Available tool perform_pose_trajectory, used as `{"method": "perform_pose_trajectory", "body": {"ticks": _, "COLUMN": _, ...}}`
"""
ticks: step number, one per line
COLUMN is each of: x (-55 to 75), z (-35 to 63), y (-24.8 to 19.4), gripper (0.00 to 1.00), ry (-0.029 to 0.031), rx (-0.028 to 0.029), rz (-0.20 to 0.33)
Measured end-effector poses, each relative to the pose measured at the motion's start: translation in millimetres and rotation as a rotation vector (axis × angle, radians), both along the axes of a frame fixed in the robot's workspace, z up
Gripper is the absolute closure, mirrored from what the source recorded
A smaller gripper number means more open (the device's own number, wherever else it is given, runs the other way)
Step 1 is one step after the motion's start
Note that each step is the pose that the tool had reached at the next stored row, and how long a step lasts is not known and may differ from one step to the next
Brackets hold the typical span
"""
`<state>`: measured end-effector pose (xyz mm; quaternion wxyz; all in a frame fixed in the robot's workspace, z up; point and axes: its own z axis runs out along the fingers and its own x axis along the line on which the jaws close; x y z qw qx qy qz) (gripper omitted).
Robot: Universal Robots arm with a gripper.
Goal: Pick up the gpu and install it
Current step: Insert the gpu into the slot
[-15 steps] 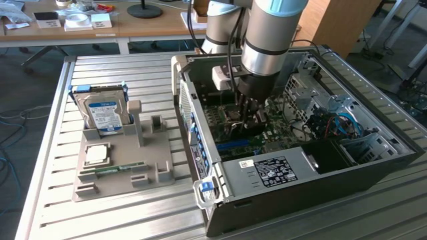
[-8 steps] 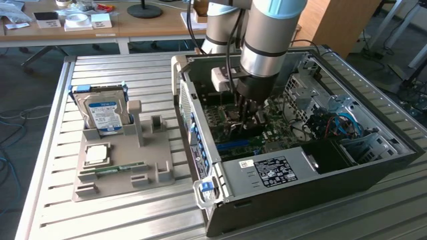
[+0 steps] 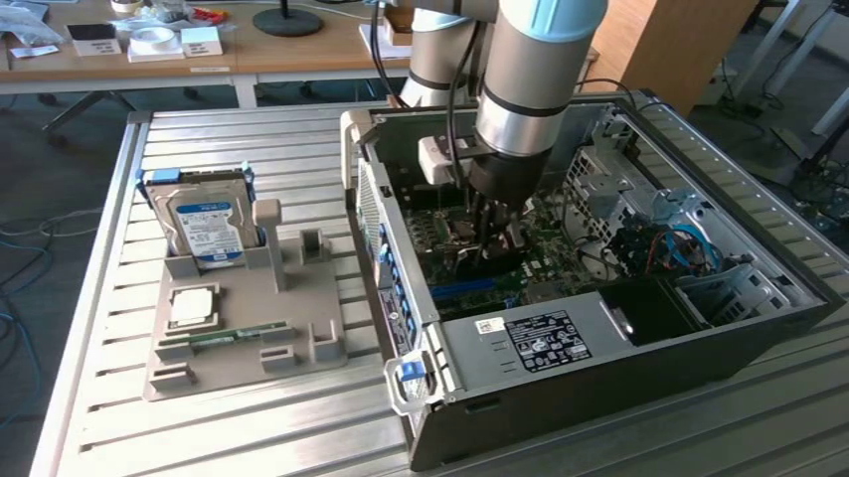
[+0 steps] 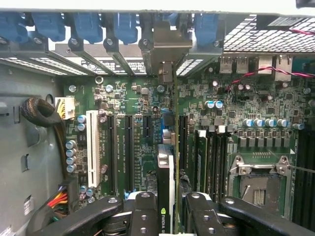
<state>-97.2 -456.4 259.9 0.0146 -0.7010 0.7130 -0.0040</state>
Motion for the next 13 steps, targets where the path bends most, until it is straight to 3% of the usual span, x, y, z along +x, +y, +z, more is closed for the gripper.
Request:
{"method": "perform_pose_trajectory", "body": {"ticks": 8, "x": -0.1, "z": -1.9, "y": 0.0, "gripper": 0.73, "ry": -0.0001, "rx": 0.0002, "rz": -0.003}}
{"method": "perform_pose_trajectory", "body": {"ticks": 13, "x": -0.1, "z": 1.6, "y": 0.0, "gripper": 0.73, "ry": 0.0, "rx": 0.0002, "rz": -0.003}}
